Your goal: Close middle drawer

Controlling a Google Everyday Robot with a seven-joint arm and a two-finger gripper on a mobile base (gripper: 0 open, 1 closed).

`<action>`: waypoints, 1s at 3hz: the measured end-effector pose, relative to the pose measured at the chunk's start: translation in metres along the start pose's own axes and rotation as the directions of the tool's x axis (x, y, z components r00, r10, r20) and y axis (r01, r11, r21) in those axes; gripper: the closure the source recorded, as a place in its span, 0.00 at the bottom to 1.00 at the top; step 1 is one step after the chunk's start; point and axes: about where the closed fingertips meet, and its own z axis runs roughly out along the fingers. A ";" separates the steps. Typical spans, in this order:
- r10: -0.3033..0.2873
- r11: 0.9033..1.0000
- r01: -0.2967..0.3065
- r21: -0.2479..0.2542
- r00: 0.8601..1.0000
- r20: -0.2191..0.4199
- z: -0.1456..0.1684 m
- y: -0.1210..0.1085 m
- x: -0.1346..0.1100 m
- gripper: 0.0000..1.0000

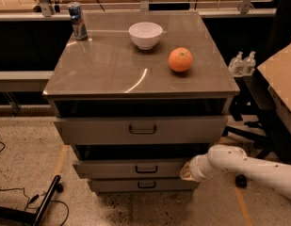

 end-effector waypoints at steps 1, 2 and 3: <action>0.001 1.000 -0.001 0.002 1.000 0.007 0.011 -0.015 0.002 1.00; 0.002 1.000 -0.002 0.017 1.000 0.022 0.021 -0.032 0.001 1.00; 0.002 1.000 -0.002 0.017 1.000 0.022 0.021 -0.032 0.001 1.00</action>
Offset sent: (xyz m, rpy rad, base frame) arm 0.0664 0.0151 -0.0125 0.0479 -0.0414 -0.0106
